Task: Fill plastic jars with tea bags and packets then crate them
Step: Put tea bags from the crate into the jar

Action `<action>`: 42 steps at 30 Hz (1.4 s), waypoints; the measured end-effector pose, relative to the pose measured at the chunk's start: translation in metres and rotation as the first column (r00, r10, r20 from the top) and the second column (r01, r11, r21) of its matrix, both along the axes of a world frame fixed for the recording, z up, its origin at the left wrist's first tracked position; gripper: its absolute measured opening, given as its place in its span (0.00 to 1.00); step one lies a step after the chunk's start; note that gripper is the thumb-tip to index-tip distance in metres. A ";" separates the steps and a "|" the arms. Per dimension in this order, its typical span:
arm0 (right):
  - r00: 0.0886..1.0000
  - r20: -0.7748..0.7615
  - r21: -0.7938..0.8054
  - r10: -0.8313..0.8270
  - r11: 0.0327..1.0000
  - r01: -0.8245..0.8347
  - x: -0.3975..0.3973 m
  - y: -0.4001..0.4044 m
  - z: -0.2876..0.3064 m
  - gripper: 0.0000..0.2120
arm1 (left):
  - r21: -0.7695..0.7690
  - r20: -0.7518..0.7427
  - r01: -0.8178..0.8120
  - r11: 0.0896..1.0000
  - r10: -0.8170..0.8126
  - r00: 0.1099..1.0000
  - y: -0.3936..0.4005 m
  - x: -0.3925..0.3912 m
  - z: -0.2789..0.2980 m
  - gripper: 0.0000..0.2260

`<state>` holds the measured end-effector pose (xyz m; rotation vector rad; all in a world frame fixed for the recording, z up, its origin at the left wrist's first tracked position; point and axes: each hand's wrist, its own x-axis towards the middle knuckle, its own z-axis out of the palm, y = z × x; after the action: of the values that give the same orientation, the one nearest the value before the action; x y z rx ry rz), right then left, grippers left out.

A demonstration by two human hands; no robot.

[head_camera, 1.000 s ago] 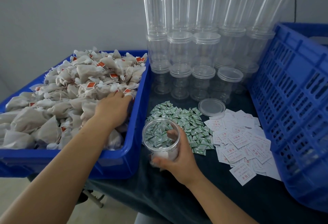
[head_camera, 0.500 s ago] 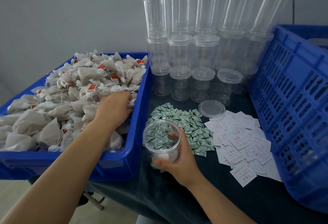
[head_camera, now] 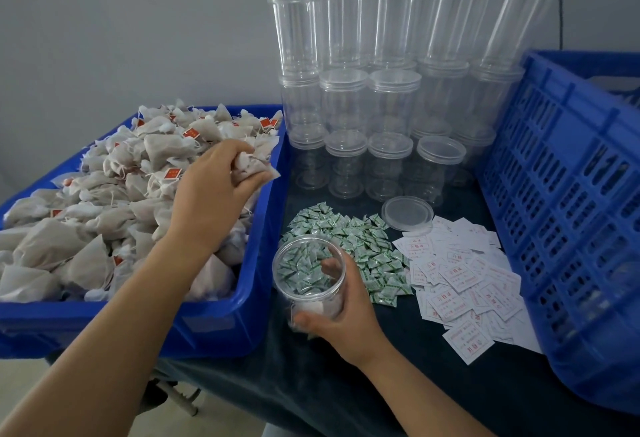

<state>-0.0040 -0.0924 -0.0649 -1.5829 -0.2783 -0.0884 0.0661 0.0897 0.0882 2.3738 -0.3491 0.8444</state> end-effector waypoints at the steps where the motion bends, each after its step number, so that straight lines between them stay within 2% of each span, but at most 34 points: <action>1: 1.000 0.001 -0.003 -0.001 1.000 0.001 0.000 0.000 0.000 0.48 | -0.018 -0.002 0.055 0.998 -0.055 0.998 -0.005 -0.005 0.006 0.14; 3: 1.000 0.009 -0.007 0.000 1.000 0.000 0.001 0.000 -0.002 0.47 | -0.031 -0.031 0.177 0.984 -0.178 0.984 -0.015 -0.016 0.015 0.11; 5: 1.000 0.020 -0.007 -0.004 1.000 0.004 0.001 0.001 -0.003 0.47 | 0.019 -0.077 0.259 0.966 -0.256 0.963 -0.025 -0.024 0.017 0.10; 11: 0.999 0.035 0.004 -0.021 1.000 0.020 0.004 0.002 -0.008 0.45 | 0.137 -0.256 0.365 0.921 -0.323 0.911 -0.041 -0.035 0.003 0.05; 16: 0.998 0.054 0.016 -0.028 1.000 0.027 0.006 0.004 -0.011 0.46 | 0.333 -0.387 0.351 0.875 -0.213 0.897 -0.046 -0.038 -0.006 0.08; 21: 0.998 0.056 0.002 -0.041 0.999 0.041 0.008 0.004 -0.014 0.47 | 0.590 -0.334 0.319 0.742 -0.135 0.933 -0.058 -0.040 -0.010 0.10; 23: 0.997 0.060 -0.003 -0.047 0.999 0.047 0.009 0.003 -0.014 0.47 | 0.643 -0.325 0.318 0.696 -0.128 0.937 -0.062 -0.042 -0.011 0.09; 28: 0.997 0.064 -0.011 -0.054 0.998 0.055 0.009 0.004 -0.011 0.45 | 0.714 -0.410 0.336 0.615 -0.022 0.912 -0.072 -0.046 -0.011 0.09; 33: 0.997 0.071 -0.004 -0.039 0.999 0.039 0.009 0.003 -0.013 0.48 | 0.659 -0.586 0.459 0.596 0.025 0.810 -0.075 -0.046 -0.009 0.09; 36: 0.997 0.074 0.006 -0.029 1.000 0.029 0.009 0.003 -0.012 0.47 | 0.638 -0.641 0.510 0.577 0.032 0.767 -0.074 -0.037 -0.009 0.09; 40: 0.997 0.070 0.017 -0.032 0.999 0.031 0.009 0.005 -0.009 0.45 | 0.709 -0.649 0.545 0.447 0.112 0.753 -0.083 -0.030 -0.008 0.10; 42: 0.998 0.064 0.018 -0.026 1.000 0.025 0.009 0.004 -0.010 0.46 | 0.711 -0.682 0.587 0.387 0.172 0.711 -0.085 -0.024 -0.009 0.10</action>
<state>0.0046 -0.0881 -0.0748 -1.5682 -0.3063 -0.1611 0.0419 0.0050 0.0796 3.2575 -1.0131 -0.6606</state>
